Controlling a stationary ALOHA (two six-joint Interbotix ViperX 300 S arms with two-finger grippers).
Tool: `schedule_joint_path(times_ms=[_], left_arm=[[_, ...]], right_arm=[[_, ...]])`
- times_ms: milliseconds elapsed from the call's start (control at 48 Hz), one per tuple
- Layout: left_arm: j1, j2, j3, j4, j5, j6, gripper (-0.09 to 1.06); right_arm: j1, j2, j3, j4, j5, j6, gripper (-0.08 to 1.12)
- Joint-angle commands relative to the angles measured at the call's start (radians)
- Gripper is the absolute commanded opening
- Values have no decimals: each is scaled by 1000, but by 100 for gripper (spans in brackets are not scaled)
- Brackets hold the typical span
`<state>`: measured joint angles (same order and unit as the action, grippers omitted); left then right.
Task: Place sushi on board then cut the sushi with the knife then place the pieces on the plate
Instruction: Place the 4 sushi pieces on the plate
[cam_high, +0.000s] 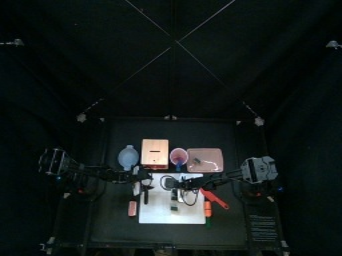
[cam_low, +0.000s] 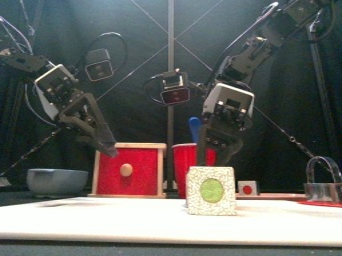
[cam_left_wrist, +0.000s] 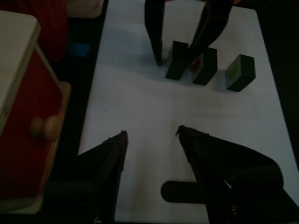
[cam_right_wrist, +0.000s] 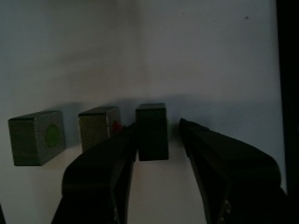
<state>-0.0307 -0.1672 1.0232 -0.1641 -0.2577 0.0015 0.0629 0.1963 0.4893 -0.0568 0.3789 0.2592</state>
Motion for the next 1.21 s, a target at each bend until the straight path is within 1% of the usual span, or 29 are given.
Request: schedule_joint_path(times_ms=[21,146,292,375,625,729,854,958,1125,1208], left_arm=[[3,-5,-9,-2,-3,-2,86],[3,-5,-9,-2,-3,-2,86],[5,-5,-9,-2,-3,-2,86],[5,-5,-9,-2,-3,-2,86],[5,-3,-8,-2,-3,-2,86],[5,-3,-8,-2,-3,-2,86],[5,-2,-8,-2,-3,-2,86],[9,-3,-8,-2,-3,-2,86],[18,-3,-8,-2,-3,-2,86],[18,-2,-9,-2,-3,-2,86]], right_arm=[[-2,-29,-21,2,-6,-2,65],[-6,-54,-12,6,3,0,55],[-15,-147,21,5,41,2,55],[-44,-221,60,5,72,6,55],[-207,-433,213,-12,183,35,55],[-291,-485,270,-11,204,37,55],[-383,-520,328,-14,213,37,56],[-449,-522,360,-14,206,37,56],[-517,-465,391,-12,133,35,56],[-532,-428,400,-14,106,31,59]])
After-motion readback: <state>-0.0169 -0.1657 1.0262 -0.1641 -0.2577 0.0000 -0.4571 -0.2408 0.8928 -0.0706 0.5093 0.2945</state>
